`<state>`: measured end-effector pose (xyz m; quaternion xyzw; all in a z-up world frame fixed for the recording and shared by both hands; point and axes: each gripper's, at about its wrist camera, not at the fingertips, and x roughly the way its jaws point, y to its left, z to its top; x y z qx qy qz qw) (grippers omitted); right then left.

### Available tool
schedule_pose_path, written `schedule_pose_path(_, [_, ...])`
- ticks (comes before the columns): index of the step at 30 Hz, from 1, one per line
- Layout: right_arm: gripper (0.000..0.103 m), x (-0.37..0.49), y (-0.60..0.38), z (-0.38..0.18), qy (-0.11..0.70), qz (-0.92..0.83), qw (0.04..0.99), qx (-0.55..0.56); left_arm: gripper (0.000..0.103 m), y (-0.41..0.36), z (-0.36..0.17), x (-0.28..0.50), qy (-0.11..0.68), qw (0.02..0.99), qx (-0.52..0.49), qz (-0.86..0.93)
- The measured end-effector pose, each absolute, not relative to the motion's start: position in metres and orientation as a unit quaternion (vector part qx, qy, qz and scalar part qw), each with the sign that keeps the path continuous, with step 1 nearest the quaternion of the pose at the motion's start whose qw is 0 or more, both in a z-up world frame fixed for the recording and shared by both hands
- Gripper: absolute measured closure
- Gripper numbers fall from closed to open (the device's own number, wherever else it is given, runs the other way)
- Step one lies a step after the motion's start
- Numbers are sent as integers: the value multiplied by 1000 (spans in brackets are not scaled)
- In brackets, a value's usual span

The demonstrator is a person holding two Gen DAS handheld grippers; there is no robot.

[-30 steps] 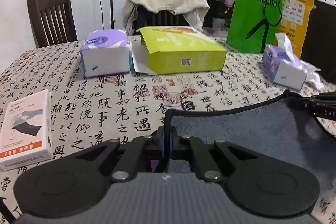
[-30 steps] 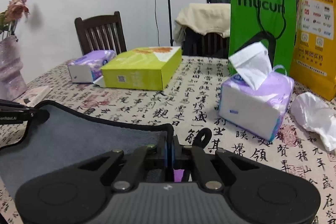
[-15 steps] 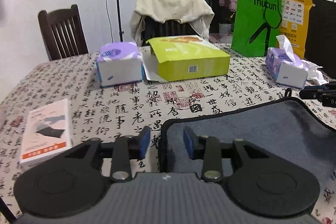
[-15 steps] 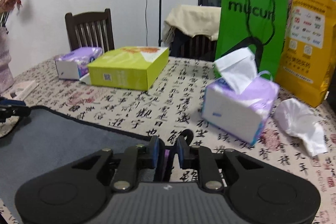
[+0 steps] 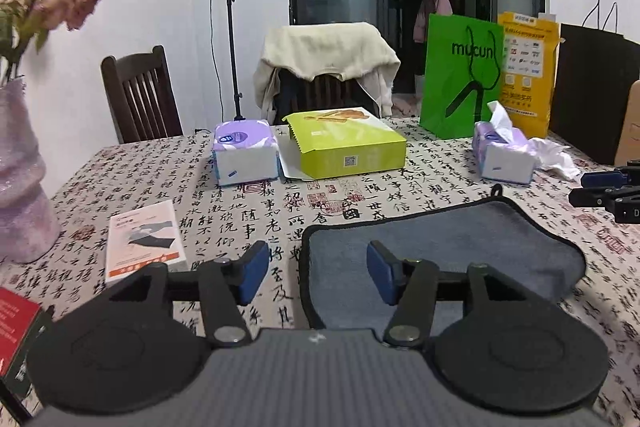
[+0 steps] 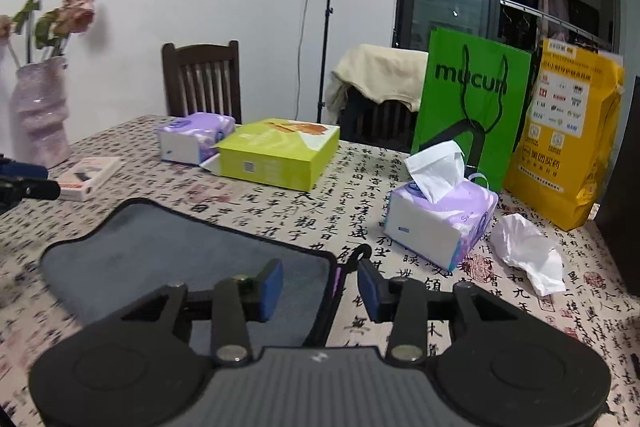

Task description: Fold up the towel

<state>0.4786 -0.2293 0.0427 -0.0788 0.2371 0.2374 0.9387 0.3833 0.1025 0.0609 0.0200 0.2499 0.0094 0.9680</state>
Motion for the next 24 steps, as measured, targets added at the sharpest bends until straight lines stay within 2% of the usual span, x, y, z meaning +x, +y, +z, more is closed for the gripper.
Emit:
schedule_pose_path(4, [61, 453, -231, 49, 231, 244, 938, -81, 45, 95, 66, 360, 245, 969, 20, 8])
schedule_pose_path(7, [59, 437, -233, 51, 228, 249, 938, -83, 40, 90, 68, 342, 237, 971, 19, 8])
schedule_pose_path(22, [56, 373, -246, 51, 216, 252, 940, -77, 36, 78, 61, 291, 233, 973, 1, 4])
schedule_pose_path(24, [54, 365, -247, 50, 215, 252, 941, -73, 33, 77, 59, 285, 232, 973, -1, 0])
